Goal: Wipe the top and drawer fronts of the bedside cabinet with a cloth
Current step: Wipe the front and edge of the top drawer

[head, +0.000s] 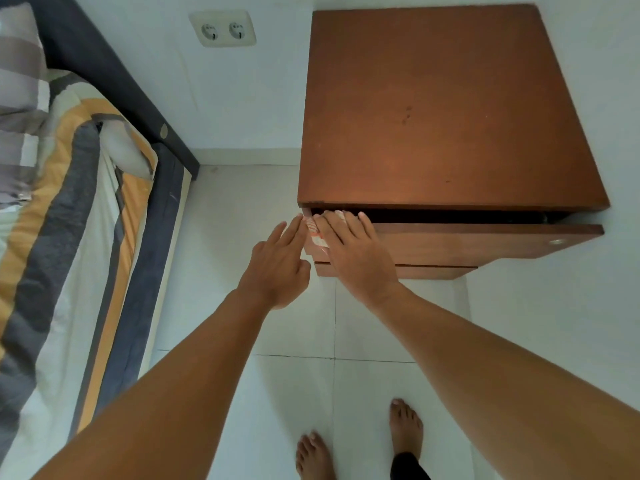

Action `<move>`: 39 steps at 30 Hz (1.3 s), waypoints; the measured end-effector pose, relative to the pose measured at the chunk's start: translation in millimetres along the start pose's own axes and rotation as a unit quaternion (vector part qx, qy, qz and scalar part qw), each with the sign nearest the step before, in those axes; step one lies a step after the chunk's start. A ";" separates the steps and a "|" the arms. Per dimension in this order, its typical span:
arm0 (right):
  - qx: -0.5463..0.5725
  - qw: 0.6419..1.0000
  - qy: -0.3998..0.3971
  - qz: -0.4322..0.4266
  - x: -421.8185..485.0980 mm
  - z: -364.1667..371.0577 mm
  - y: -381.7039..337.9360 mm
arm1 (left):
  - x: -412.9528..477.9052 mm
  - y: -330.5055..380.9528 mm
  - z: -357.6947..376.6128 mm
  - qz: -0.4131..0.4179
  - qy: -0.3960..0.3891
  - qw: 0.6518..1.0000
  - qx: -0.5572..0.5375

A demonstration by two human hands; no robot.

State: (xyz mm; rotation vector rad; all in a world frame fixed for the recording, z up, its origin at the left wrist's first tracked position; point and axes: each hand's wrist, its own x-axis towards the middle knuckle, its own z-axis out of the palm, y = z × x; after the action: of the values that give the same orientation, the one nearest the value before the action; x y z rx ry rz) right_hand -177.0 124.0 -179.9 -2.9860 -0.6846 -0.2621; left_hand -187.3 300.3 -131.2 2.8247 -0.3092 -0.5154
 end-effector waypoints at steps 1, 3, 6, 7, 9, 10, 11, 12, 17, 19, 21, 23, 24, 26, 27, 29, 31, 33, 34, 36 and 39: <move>0.002 1.000 0.003 0.006 -2.1 -1.0 4.8 | 1.9 5.3 -0.2 -0.001 0.002 1.000 0.004; 0.006 1.000 0.011 0.020 -10.7 -3.8 14.9 | 5.7 18.3 1.6 0.002 0.007 1.000 0.020; -0.002 0.999 0.017 0.038 -28.5 -7.2 35.8 | 12.3 46.3 4.3 0.002 0.020 0.999 0.042; -0.001 0.999 0.015 0.045 -34.0 -9.2 44.2 | 15.3 56.4 5.6 0.001 0.021 0.999 0.050; -0.002 0.998 0.017 0.059 -45.4 -13.0 62.0 | 21.6 74.7 9.8 -0.005 0.019 0.998 0.064; -0.005 0.998 0.016 0.066 -51.9 -15.0 72.0 | 24.6 83.4 12.1 -0.010 0.017 0.997 0.071; -0.010 0.997 0.014 0.073 -58.7 -17.4 82.8 | 26.8 91.7 14.2 -0.013 0.016 0.997 0.077; -0.017 0.997 0.012 0.080 -65.9 -19.3 94.5 | 28.4 99.1 16.5 -0.015 0.015 0.996 0.082; -0.054 0.992 -0.006 0.117 -106.0 -33.9 159.5 | 29.4 122.5 24.1 -0.042 0.015 0.994 0.095; -0.067 0.989 -0.021 0.130 -120.5 -39.3 183.9 | 29.0 124.2 24.2 -0.048 0.015 0.993 0.111; -0.079 0.985 -0.029 0.149 -132.3 -43.7 205.2 | 29.2 124.5 24.0 -0.050 0.013 0.991 0.123; -0.088 0.981 -0.032 0.168 -142.6 -45.7 222.4 | 29.6 126.4 24.8 -0.055 0.014 0.990 0.128; -0.091 0.979 -0.031 0.178 -147.4 -46.4 230.0 | 29.4 127.8 25.9 -0.058 0.017 0.990 0.129; -0.106 0.975 -0.029 0.191 -156.6 -47.1 246.8 | 29.2 131.3 27.7 -0.069 0.023 0.989 0.131; -0.116 0.973 -0.033 0.197 -161.2 -48.4 255.9 | 29.3 133.4 28.4 -0.075 0.023 0.988 0.131; -0.123 0.971 -0.048 0.202 -168.3 -52.2 273.4 | 29.5 136.3 29.3 -0.085 0.021 0.988 0.130; -0.123 0.971 -0.058 0.198 -170.9 -55.6 283.2 | 29.8 138.6 28.3 -0.091 0.018 0.987 0.130; -0.132 0.967 -0.064 0.206 -166.7 -57.1 282.9 | 30.0 140.2 25.6 -0.096 0.012 0.986 0.133; -0.140 0.964 -0.070 0.216 -164.0 -56.5 281.2 | 30.2 140.5 25.1 -0.096 0.008 0.986 0.137; -0.157 0.957 -0.082 0.229 -158.6 -56.1 277.7 | 30.8 140.4 23.7 -0.098 -0.001 0.985 0.144; -0.183 0.955 -0.073 0.221 -159.0 -52.9 278.8 | 31.5 138.2 21.3 -0.102 -0.014 0.983 0.149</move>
State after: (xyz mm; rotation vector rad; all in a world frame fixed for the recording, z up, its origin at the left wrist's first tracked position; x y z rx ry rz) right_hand -203.9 -199.9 -164.1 -3.4244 0.0509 -0.1506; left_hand -188.6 157.4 -121.3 3.1642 -0.1077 -0.5972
